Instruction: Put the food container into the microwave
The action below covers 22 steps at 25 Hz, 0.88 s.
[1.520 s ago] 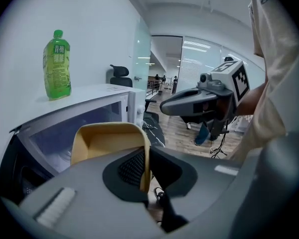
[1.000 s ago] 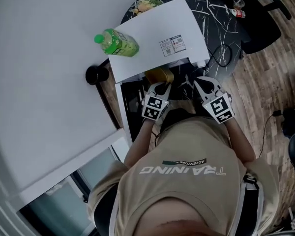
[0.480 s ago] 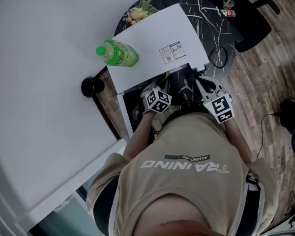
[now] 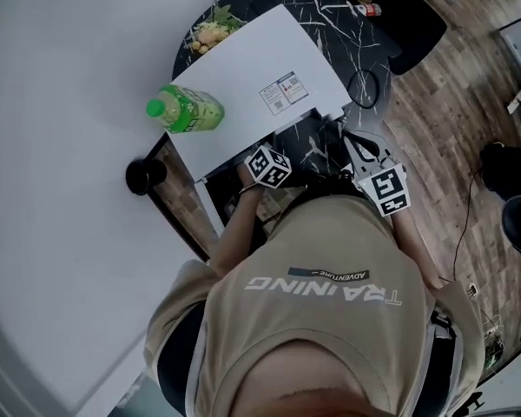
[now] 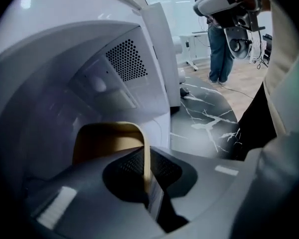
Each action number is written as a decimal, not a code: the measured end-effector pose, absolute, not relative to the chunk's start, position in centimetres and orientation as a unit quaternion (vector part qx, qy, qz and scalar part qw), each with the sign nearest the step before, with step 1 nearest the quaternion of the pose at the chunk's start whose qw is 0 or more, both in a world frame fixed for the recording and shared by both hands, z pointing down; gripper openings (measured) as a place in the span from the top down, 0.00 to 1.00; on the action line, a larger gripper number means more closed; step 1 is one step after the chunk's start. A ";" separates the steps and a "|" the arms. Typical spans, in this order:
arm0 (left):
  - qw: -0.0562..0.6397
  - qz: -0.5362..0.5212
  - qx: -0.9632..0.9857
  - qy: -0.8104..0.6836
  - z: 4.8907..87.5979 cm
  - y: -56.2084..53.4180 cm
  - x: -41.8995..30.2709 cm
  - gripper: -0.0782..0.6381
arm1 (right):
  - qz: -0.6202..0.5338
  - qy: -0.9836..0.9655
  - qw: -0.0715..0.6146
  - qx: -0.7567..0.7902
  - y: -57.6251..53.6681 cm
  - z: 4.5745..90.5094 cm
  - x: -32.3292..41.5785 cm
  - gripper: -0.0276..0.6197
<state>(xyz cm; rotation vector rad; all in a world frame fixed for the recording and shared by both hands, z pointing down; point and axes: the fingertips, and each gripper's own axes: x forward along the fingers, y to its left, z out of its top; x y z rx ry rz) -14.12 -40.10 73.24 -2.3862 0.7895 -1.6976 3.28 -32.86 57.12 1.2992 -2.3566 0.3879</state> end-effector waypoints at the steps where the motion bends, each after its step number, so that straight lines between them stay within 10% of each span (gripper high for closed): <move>1: 0.051 -0.561 -0.784 0.261 73.3 -40.2 -14.2 0.85 | 0.140 -0.845 0.210 0.471 -32.7 57.1 3.4 0.94; 22: 0.065 -0.549 -0.779 0.297 71.5 -38.3 -14.7 0.81 | 0.129 -0.855 0.199 0.462 -29.9 56.6 2.4 0.94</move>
